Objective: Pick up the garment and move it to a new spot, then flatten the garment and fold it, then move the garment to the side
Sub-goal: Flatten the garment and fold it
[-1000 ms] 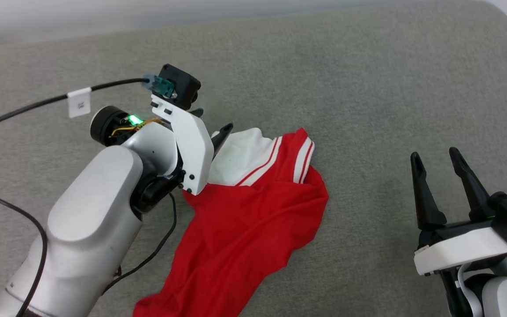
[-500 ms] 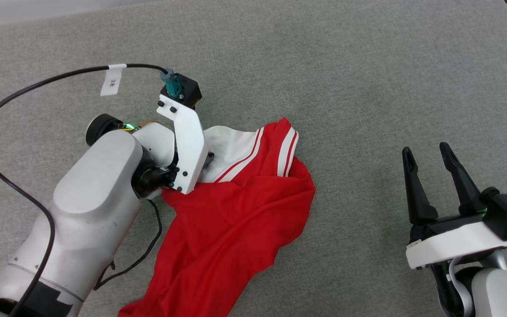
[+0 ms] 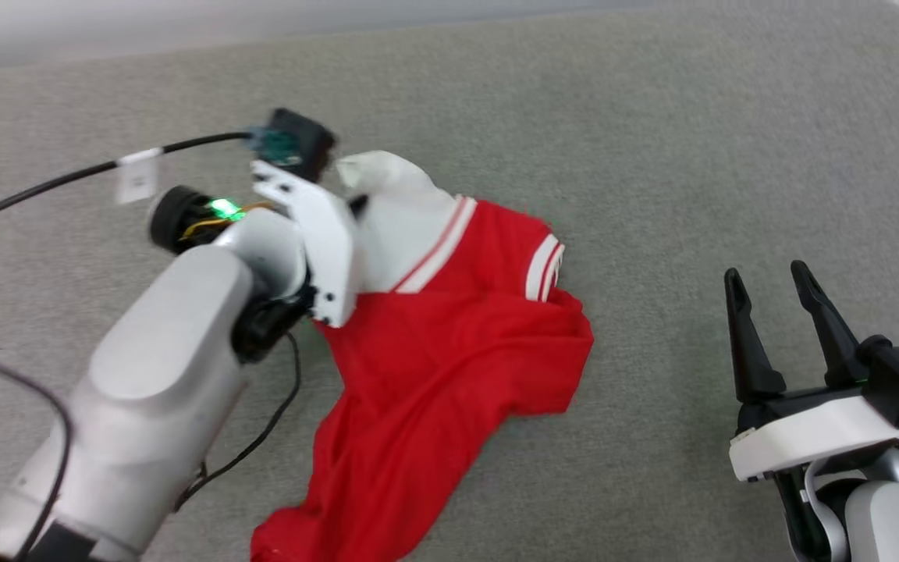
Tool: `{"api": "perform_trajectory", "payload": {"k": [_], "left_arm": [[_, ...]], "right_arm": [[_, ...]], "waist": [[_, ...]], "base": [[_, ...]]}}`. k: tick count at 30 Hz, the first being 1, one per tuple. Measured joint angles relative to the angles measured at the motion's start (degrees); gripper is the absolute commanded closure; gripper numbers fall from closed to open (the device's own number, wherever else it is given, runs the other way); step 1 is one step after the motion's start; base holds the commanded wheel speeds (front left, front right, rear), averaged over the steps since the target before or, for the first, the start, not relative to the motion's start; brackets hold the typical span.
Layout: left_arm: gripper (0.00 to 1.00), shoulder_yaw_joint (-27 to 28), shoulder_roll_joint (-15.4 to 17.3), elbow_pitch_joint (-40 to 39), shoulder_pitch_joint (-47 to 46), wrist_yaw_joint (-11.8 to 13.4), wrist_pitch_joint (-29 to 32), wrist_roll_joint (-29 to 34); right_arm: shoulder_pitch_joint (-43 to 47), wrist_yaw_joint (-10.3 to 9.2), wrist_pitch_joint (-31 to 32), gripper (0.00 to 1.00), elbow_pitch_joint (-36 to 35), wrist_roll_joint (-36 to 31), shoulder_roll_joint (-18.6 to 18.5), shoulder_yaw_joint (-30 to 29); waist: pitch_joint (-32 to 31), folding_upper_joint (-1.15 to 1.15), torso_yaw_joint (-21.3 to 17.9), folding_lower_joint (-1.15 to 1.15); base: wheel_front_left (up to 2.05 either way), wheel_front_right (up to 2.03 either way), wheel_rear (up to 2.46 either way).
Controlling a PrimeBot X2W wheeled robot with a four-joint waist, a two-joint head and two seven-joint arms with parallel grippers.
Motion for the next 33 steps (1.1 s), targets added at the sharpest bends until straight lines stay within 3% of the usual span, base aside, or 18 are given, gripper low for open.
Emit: {"api": "perform_trajectory", "payload": {"k": [1,7,12,15,16,17,18,33], "left_arm": [[1.00,2.76,2.68,-2.93,3.49,2.66,-2.33,-1.25],[1.00,9.17,8.39,-10.43,16.13,9.48,-5.19,-5.89],[1.00,12.77,10.49,-15.89,28.71,14.52,-6.35,-10.17],[1.00,13.79,10.37,-17.15,35.04,16.04,-7.79,-12.02],[0.72,14.06,10.10,-17.34,36.36,16.08,-8.37,-12.59],[0.10,14.11,9.85,-17.62,37.22,16.12,-9.03,-12.84],[0.00,14.11,9.57,-18.00,37.67,16.42,-9.98,-12.56],[0.00,15.16,5.49,-23.65,37.38,19.18,-32.47,-2.35]], "right_arm": [[0.98,0.00,0.58,0.00,-0.49,-0.09,0.00,-0.38],[2.79,0.00,1.59,0.00,-1.37,-0.43,0.00,-1.07],[3.71,0.00,2.42,0.00,-1.87,-0.44,0.00,-1.22],[3.71,0.00,2.61,0.00,-2.27,-0.46,0.00,-1.30],[3.71,-0.01,2.66,0.00,-2.30,-0.46,0.00,-1.34],[3.71,0.00,2.79,0.00,-2.33,-0.46,0.00,-1.44],[3.74,0.00,2.83,0.00,-2.37,-0.48,0.00,-1.65],[5.38,0.00,5.04,0.00,-3.02,-1.00,0.00,-3.21]], "waist": [[-1.30,0.00,1.14,0.00],[-3.69,0.00,2.91,0.00],[-5.12,0.00,3.75,0.00],[-5.49,0.00,3.83,0.00],[-5.57,0.00,3.86,0.00],[-5.68,0.00,3.89,0.00],[-5.84,0.00,3.99,0.00],[-10.32,0.00,4.53,-0.01]], "base": [[0.00,0.00,0.00],[0.00,0.00,0.00],[0.00,0.00,0.00],[0.00,0.00,0.00],[0.00,0.00,0.00],[0.00,0.00,0.00],[0.00,0.00,0.00],[0.00,0.00,0.00]]}}
